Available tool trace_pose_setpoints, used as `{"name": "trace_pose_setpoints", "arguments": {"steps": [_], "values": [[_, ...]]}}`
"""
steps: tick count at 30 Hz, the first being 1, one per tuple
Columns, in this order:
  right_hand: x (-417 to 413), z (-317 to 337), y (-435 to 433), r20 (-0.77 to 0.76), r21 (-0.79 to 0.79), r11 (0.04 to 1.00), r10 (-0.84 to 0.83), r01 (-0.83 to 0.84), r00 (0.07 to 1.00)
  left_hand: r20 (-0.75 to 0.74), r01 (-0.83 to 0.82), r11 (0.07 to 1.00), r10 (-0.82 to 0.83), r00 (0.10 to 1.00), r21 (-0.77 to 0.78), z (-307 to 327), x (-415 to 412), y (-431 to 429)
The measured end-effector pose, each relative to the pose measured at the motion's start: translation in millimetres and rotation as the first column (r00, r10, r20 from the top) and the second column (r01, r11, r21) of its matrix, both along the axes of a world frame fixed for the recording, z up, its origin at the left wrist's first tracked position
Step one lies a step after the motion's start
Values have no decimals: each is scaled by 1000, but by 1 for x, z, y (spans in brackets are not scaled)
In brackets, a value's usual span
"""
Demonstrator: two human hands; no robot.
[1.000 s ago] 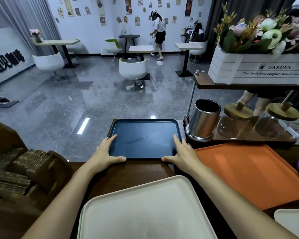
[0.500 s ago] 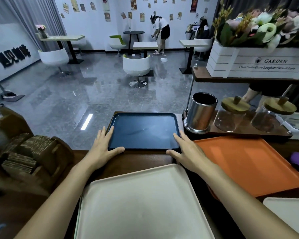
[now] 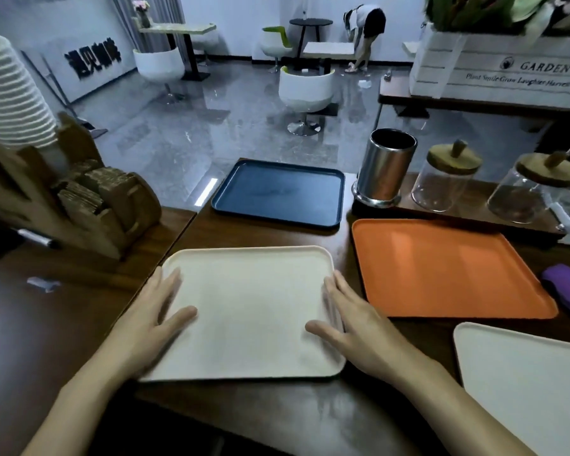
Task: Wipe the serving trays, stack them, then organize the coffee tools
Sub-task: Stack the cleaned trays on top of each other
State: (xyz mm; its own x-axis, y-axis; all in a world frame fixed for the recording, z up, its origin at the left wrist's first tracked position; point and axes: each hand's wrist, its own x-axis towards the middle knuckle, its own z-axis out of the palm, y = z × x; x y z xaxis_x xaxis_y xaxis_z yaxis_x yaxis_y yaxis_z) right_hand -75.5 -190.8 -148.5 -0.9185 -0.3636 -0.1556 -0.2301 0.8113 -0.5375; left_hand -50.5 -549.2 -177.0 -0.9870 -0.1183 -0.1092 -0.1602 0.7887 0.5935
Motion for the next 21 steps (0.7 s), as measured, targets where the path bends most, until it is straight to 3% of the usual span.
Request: {"name": "trace_pose_setpoints", "arguments": {"steps": [9,21], "values": [[42,-19,16,45,-65,995,75,-72,996,-48,-67,996,70,996,65,-8,82,11],[40,-22,16,18,-165,986,-8,11,1000,-42,-116,964,129,991,239,1,83,25]]}}
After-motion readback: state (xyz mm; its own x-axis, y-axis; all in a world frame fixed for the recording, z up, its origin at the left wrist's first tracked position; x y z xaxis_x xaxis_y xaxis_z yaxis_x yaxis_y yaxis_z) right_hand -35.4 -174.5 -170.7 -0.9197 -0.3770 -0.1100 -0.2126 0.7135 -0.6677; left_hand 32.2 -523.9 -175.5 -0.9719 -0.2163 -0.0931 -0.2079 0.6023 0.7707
